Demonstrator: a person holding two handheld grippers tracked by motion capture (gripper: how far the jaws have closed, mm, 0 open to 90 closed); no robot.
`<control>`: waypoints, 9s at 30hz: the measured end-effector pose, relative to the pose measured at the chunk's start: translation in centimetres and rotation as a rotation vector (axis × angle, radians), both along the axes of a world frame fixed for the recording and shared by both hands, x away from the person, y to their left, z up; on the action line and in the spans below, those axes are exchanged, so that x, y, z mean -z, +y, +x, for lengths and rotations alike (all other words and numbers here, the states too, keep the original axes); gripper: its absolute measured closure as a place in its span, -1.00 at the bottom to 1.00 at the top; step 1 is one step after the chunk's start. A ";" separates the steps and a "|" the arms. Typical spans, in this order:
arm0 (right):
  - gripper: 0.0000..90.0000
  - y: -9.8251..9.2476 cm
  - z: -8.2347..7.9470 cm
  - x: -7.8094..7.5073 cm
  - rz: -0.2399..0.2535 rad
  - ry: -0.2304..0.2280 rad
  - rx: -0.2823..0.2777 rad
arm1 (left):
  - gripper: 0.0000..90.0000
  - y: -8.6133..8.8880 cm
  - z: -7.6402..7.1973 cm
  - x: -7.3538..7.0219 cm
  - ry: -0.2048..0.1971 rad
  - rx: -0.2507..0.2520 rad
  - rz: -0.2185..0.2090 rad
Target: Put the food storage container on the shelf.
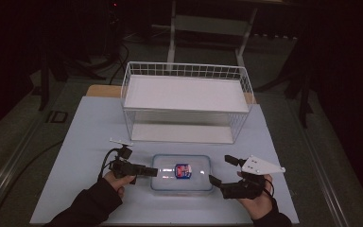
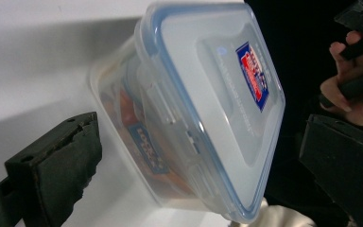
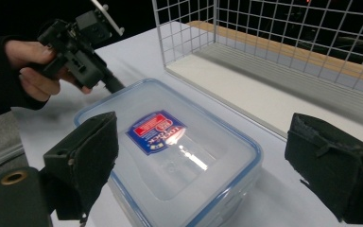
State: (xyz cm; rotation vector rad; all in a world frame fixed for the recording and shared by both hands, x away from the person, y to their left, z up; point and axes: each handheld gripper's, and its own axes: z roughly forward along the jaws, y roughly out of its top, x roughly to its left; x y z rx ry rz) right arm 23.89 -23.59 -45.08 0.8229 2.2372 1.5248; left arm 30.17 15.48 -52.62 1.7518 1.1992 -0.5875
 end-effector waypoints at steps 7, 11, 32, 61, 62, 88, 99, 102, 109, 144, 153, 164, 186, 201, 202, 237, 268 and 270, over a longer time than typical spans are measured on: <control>-0.72 -0.6 0.3 0.2 0.014 0.039 -0.004 | -0.38 0.2 0.2 0.8 0.048 -0.009 -0.030; -0.69 -0.8 0.6 0.4 0.012 0.071 0.003 | -0.01 0.5 0.2 0.9 0.056 -0.003 -0.041; -0.38 -1.7 2.8 3.9 0.055 0.420 0.011 | 0.29 0.7 -2.4 -0.6 -0.105 0.073 -0.023; 0.18 -1.9 3.4 4.8 0.103 0.622 -0.092 | 0.31 0.5 -4.3 -1.9 -0.228 0.075 0.017; 0.18 -1.9 3.5 4.7 0.107 0.621 -0.094 | 0.31 0.5 -4.2 -2.0 -0.228 0.070 0.018; 0.17 -2.5 10.1 1.3 0.122 0.485 -0.031 | 0.29 -0.9 2.1 -4.1 -0.366 -0.038 0.001; 0.15 -3.1 13.2 2.0 0.121 0.474 0.016 | 0.27 -2.1 5.6 -2.9 -0.387 -0.072 0.012; 0.15 -3.2 13.9 2.3 0.113 0.462 0.029 | 0.24 -2.6 6.5 -2.5 -0.404 -0.076 0.041; 0.14 -3.2 15.2 3.3 0.133 0.428 0.061 | 0.22 -2.8 7.9 -1.8 -0.430 -0.132 0.035; -0.09 -0.3 17.0 4.5 0.096 0.246 0.254 | -0.09 -3.2 9.5 -1.1 -0.563 -0.308 0.136; -0.14 -0.3 15.6 4.4 0.097 0.206 0.273 | -0.28 -2.7 8.7 -1.7 -0.581 -0.290 0.093; -0.04 1.7 11.6 1.7 0.120 0.150 0.151 | -0.69 -1.9 5.5 -3.4 -0.591 -0.198 0.095; 1.00 7.0 10.2 5.4 -0.019 0.274 0.008 | -1.00 -1.6 -1.3 -2.7 -0.661 -0.138 0.181; 1.00 8.3 13.2 5.3 -0.067 0.241 0.053 | -1.00 -1.8 -1.3 -2.2 -0.682 -0.138 0.176; 1.00 8.2 13.4 5.4 -0.062 0.245 0.063 | -1.00 -1.8 -1.3 -2.2 -0.684 -0.141 0.177; -0.27 8.8 13.0 5.2 0.005 0.237 0.047 | -1.00 -1.8 -1.8 -2.6 -0.709 -0.126 0.160; -0.62 3.2 5.6 2.8 0.037 0.106 -0.034 | -1.00 -0.2 -5.0 -4.3 -0.758 -0.068 0.157; -0.61 2.4 5.1 2.9 0.032 0.100 -0.026 | -1.00 0.2 -5.3 -4.4 -0.769 -0.078 0.168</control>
